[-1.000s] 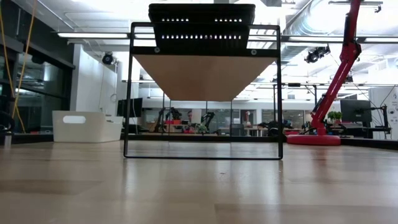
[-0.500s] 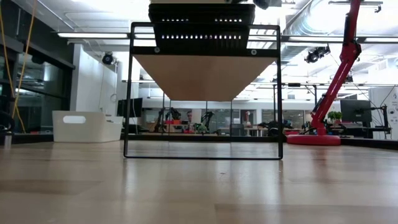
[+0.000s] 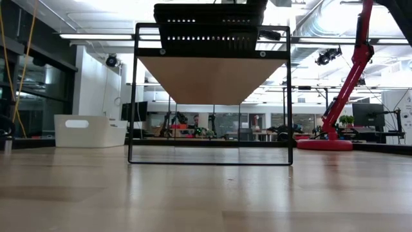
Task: Stack baskets on shelf by color
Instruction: Put the bottom right white bin on the shelf
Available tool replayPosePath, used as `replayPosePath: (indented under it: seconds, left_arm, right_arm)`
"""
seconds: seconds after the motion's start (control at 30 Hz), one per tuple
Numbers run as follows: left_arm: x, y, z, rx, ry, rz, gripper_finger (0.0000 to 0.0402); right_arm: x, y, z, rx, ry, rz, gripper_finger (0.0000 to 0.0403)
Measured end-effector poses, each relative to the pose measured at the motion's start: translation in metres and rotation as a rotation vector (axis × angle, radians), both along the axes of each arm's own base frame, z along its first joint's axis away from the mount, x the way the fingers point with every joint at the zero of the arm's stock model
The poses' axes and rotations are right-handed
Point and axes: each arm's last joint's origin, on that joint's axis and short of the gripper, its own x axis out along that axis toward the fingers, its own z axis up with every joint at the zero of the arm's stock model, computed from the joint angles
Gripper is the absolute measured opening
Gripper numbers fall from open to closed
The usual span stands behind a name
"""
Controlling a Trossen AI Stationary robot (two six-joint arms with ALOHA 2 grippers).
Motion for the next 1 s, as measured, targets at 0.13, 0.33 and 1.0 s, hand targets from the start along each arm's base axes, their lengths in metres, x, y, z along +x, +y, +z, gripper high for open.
replayPosePath:
  seconds: [0.13,0.33,1.0]
  left_arm:
    - [0.0,0.001,0.0,-0.004,0.001,0.02,0.0154]
    - [0.0,0.001,0.0,0.006,0.004,0.04,0.0154]
    - [0.0,0.003,-0.004,0.0,0.041,0.107,0.0154]
  right_arm:
    - [0.005,-0.008,-0.011,0.048,0.019,-0.005,0.0]
    - [0.013,-0.012,-0.026,0.098,0.048,-0.009,0.0]
    - [0.009,-0.012,-0.03,0.189,0.053,-0.03,0.0028]
